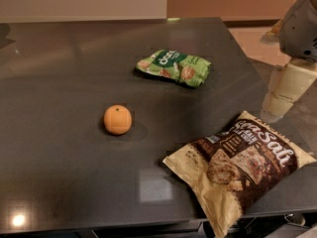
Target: Pick green rice chip bag
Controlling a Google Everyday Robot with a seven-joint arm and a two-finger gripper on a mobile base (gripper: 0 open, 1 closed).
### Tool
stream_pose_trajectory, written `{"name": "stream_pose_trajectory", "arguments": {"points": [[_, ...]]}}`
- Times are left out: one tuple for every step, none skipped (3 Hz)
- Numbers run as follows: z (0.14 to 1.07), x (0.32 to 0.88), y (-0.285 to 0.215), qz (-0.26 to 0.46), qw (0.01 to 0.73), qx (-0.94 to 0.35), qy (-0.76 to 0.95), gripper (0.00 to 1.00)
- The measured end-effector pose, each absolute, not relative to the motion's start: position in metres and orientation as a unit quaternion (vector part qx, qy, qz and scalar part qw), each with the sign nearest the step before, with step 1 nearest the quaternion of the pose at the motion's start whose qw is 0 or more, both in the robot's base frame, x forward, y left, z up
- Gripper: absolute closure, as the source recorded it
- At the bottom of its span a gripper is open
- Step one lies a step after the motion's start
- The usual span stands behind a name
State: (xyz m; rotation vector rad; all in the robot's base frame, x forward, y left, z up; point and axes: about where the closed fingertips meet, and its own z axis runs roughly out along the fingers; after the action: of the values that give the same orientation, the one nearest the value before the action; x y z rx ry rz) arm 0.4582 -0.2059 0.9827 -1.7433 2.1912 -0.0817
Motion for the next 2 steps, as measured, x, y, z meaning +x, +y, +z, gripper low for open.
{"name": "stream_pose_trajectory", "arguments": {"points": [[0.981, 0.496, -0.183, 0.000, 0.190, -0.627, 0.755, 0.00], [0.969, 0.539, -0.157, 0.028, 0.216, -0.633, 0.743, 0.00]]}}
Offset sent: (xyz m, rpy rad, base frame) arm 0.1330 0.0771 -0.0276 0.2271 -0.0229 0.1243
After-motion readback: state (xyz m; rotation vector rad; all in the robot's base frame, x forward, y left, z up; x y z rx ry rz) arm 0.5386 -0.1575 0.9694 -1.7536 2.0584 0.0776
